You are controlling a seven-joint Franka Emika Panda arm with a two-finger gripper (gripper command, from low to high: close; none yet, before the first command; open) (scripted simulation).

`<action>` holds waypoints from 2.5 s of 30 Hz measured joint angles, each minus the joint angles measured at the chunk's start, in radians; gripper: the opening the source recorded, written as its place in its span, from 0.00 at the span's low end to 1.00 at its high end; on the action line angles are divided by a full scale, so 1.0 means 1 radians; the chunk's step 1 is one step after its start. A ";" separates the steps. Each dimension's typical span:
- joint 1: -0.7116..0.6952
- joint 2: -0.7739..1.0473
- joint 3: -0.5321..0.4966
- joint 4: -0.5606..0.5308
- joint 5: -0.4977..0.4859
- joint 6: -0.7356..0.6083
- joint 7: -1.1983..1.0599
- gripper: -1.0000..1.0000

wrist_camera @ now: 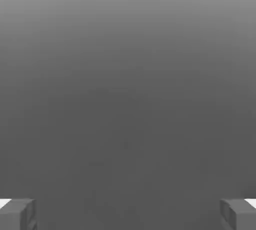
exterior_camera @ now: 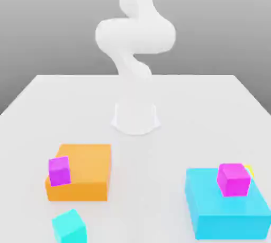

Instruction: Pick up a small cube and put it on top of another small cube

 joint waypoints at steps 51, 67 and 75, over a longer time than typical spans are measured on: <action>0.340 0.796 0.298 -0.271 -0.036 0.355 0.920 0.00; 0.242 0.656 0.254 -0.183 0.033 0.141 1.037 0.00; 0.195 0.638 0.238 -0.148 -0.007 0.068 1.143 0.00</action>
